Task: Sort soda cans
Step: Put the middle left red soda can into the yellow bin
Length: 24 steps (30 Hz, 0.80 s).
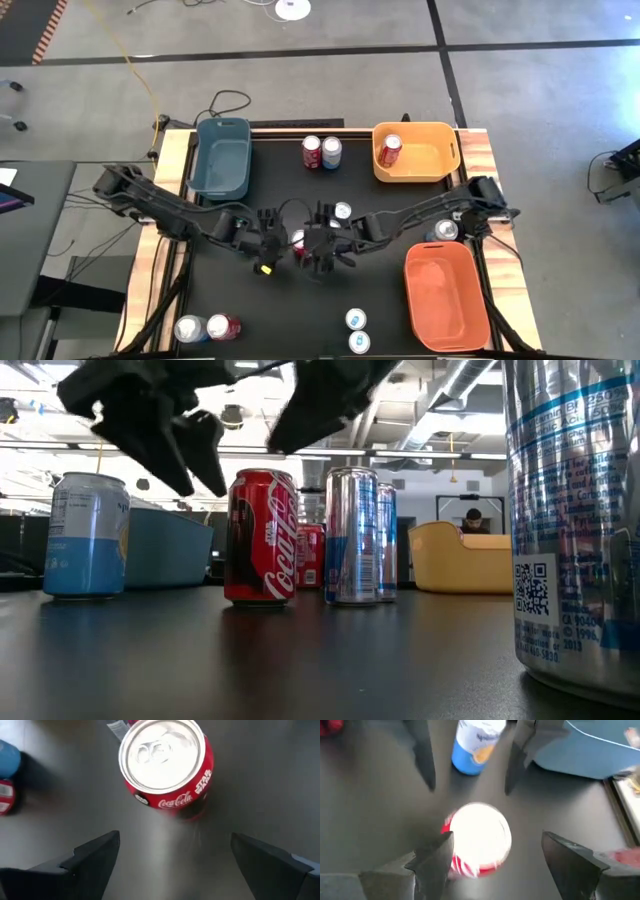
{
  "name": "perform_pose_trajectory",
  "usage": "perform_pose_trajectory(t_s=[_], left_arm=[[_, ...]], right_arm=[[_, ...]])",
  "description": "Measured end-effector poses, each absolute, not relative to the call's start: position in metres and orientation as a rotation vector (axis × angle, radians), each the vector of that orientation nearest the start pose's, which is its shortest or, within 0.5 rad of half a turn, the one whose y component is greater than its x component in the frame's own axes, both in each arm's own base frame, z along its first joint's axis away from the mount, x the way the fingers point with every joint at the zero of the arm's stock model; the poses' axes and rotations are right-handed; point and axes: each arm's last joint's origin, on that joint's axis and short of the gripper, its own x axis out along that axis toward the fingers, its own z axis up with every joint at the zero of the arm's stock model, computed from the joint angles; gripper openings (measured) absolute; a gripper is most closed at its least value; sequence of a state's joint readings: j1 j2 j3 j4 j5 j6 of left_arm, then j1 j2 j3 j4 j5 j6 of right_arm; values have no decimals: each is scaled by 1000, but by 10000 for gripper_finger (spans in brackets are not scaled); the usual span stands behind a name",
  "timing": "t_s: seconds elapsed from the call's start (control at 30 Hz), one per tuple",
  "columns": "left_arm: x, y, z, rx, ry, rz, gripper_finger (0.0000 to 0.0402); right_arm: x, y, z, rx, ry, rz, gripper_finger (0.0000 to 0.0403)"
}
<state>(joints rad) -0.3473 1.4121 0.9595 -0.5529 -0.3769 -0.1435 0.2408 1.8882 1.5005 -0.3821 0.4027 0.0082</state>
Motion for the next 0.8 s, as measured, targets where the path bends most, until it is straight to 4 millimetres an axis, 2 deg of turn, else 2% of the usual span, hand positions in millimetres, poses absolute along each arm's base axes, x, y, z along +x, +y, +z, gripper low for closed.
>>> perform_pose_trajectory(t_s=[0.23, 0.43, 0.53, 0.8], left_arm=[[248, -78, 207, 177, 794, 119, 377], [235, -71, 198, 164, 760, 218, 377], [231, -69, 197, 141, 726, 222, 377], [225, -67, 209, 117, 668, 220, 377]], right_arm=[[426, 70, 237, -136, 725, -105, 321], [432, 69, 225, -102, 745, -69, 348], [431, 70, 225, -93, 751, -57, 366], [429, 67, 233, -90, 732, -63, 392]])
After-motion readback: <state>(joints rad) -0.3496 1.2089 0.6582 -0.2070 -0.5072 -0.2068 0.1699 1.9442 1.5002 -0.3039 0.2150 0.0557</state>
